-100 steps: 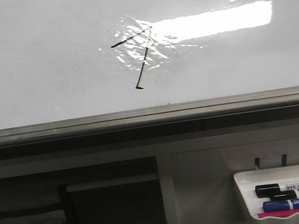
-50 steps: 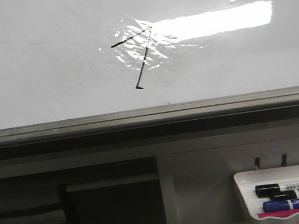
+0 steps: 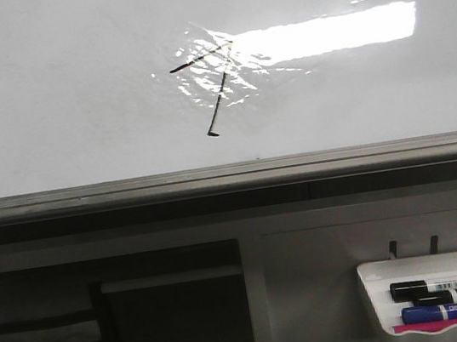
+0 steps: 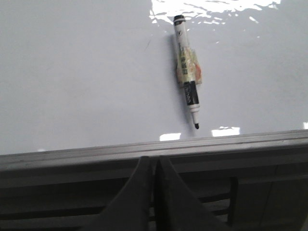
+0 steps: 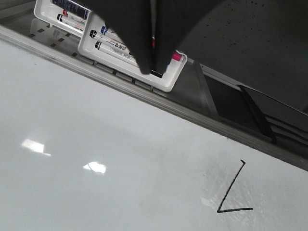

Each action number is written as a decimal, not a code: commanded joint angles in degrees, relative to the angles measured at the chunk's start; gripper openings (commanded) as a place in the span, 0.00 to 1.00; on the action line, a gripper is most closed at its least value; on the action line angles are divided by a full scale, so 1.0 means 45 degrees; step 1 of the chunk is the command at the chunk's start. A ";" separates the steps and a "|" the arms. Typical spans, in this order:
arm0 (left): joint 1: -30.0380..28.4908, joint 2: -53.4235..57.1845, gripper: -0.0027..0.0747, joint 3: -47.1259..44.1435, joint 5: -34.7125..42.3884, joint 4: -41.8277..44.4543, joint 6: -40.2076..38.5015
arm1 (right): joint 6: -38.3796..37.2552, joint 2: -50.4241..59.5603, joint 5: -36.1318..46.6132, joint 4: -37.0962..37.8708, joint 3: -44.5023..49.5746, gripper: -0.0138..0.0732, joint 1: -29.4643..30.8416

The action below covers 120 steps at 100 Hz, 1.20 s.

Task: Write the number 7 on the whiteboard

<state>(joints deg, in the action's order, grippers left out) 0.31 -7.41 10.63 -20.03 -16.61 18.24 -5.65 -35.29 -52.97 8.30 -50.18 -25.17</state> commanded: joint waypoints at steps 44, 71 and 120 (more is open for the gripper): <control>0.0912 0.2074 0.01 -0.2584 0.4214 0.3330 -0.4797 | 0.0004 0.0008 0.0903 0.0297 -0.0305 0.08 0.0076; 0.0895 0.2074 0.01 -0.2801 0.4664 0.3330 -0.4797 | 0.0004 0.0008 0.0903 0.0297 -0.0305 0.08 0.0076; 0.0895 0.2074 0.01 -0.2801 0.4664 0.3330 -0.4797 | 0.0004 0.0008 0.0903 0.0297 -0.0305 0.08 0.0076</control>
<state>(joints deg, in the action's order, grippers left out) 4.09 0.25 0.00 -4.20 -1.64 -2.66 -5.65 -35.29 -52.97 8.38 -50.18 -25.17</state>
